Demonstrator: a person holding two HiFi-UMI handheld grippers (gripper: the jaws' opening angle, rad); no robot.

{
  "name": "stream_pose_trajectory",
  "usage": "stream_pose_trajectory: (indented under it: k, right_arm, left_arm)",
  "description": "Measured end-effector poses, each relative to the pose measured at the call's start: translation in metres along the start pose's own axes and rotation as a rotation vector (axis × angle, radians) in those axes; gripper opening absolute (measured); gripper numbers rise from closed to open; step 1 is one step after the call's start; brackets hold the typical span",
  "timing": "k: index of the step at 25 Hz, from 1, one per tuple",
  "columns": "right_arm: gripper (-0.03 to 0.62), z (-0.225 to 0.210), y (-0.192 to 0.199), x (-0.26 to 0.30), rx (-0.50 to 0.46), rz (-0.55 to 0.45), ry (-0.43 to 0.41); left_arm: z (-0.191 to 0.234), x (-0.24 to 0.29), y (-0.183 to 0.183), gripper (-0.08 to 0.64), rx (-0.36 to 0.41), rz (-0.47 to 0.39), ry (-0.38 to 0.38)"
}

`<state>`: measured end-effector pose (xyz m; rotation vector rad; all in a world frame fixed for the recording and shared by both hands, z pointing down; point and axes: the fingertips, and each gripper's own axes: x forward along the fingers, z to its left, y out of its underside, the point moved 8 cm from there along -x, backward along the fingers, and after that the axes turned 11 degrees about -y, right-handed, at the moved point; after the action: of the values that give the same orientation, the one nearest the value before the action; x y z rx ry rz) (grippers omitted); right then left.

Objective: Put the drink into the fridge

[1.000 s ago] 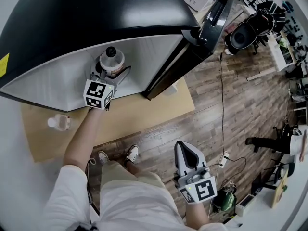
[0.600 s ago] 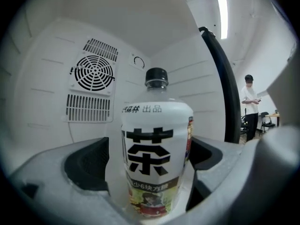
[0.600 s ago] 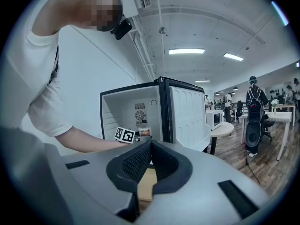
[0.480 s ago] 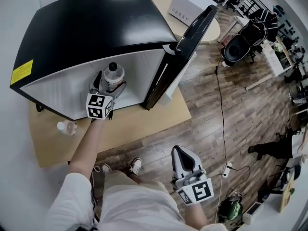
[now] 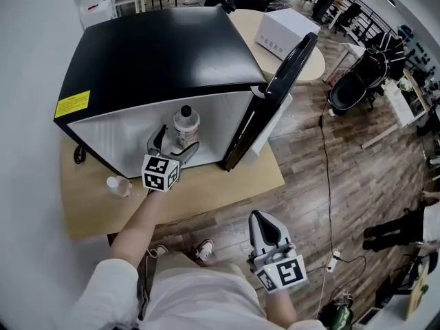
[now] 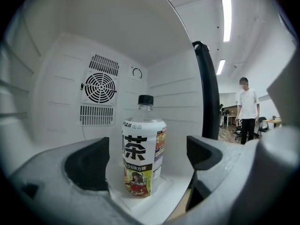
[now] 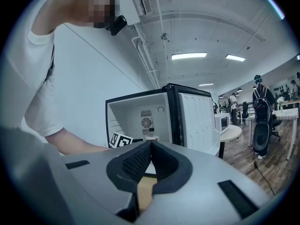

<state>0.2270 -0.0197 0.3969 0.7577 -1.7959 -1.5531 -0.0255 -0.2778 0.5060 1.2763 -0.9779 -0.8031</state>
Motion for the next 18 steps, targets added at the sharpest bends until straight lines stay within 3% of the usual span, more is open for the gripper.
stream_pose_trajectory:
  k: [14, 16, 18]
  right_arm:
    - [0.002, 0.038, -0.009, 0.055, 0.009, -0.042, -0.100]
    - [0.002, 0.049, -0.013, 0.064, 0.005, -0.048, -0.122]
    - [0.002, 0.060, -0.016, 0.073, 0.004, -0.053, -0.143]
  left_arm:
    - [-0.002, -0.105, -0.049, 0.498, 0.012, -0.037, 0.104]
    - [0.002, -0.122, -0.058, 0.450, 0.015, -0.046, 0.102]
    - [0.009, -0.139, -0.066, 0.355, 0.017, -0.064, 0.100]
